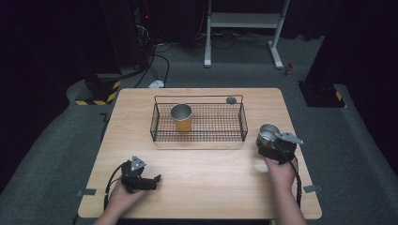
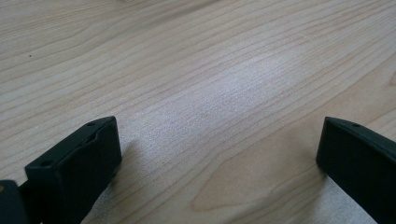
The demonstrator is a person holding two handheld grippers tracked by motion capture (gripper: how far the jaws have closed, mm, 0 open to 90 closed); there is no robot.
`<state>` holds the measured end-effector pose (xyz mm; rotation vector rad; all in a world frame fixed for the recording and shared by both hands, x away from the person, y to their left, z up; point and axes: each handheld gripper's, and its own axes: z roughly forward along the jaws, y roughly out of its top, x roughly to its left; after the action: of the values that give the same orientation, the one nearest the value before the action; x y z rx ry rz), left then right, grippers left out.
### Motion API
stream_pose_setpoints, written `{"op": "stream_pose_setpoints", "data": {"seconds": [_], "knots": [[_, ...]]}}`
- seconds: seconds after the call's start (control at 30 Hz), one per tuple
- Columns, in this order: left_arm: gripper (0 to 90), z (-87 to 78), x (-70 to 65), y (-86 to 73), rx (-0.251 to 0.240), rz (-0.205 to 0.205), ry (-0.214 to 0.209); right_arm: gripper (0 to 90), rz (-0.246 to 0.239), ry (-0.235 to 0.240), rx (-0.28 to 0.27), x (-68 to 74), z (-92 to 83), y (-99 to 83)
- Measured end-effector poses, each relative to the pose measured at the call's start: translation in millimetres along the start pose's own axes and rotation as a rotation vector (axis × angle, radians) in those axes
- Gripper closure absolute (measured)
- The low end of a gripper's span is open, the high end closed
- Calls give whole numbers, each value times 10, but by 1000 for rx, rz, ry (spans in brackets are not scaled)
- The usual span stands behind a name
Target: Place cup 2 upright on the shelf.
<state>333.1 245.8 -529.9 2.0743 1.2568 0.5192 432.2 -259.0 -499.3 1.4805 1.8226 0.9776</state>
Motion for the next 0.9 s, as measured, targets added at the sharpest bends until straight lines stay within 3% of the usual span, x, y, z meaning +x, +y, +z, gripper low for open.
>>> {"op": "stream_pose_setpoints", "data": {"seconds": [0.2,0.43,0.67,0.9], "knots": [[3,0,2,0,0,0,-3,91,0,0,-8,5,72,60],[3,-2,-1,-3,0,1,-2,92,33,9,-8,1,141,107],[3,-3,-1,-4,-1,2,-1,92,26,14,-17,14,192,115],[3,-3,0,-4,-1,2,-2,180,9,-2,-33,18,166,122]]}}
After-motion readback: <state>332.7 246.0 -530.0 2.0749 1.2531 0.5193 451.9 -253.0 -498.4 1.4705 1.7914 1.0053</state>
